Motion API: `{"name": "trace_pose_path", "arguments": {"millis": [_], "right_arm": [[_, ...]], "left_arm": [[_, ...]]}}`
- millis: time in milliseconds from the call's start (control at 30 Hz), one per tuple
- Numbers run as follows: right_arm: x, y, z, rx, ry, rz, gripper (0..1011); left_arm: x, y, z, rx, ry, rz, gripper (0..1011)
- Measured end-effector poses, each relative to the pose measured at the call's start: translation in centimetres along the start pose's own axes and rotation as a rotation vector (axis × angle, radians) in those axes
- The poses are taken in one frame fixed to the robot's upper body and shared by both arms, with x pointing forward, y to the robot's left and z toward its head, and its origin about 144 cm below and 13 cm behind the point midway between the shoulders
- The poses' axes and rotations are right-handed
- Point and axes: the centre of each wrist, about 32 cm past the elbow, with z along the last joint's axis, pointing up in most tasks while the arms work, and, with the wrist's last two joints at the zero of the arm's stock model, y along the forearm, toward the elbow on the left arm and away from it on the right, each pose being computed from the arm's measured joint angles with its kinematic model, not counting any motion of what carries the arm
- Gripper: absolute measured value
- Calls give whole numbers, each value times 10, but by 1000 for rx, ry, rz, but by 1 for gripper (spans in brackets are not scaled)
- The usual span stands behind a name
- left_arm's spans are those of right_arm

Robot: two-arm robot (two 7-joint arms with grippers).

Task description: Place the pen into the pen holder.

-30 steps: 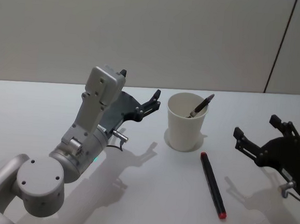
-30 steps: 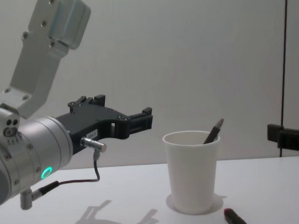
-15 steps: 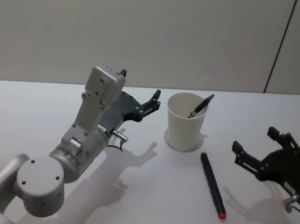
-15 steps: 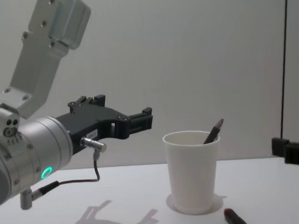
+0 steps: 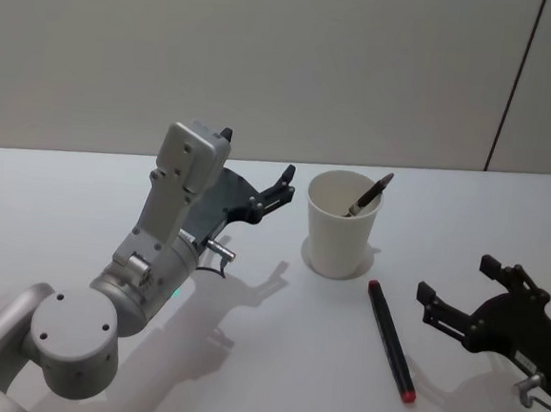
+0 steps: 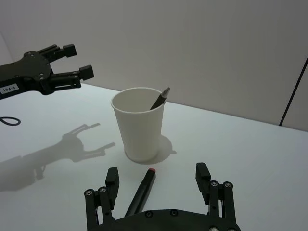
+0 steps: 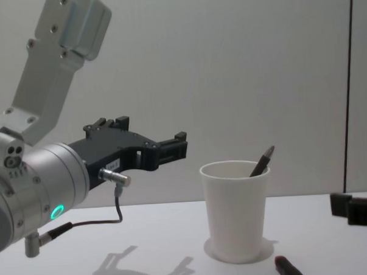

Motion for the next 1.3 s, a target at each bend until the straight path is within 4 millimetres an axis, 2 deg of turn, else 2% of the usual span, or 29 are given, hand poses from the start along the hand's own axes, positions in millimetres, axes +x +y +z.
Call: {"name": "trace_pose_path", "arguments": {"millis": [733,1300], "right_arm": [[-14,12,10,-170,58,-21,1002],[-32,33,21,-280,102,-69,1002]], "left_arm": [[0,0,0,0,0,0,1001],[0,0,0,0,0,0,1001]]}}
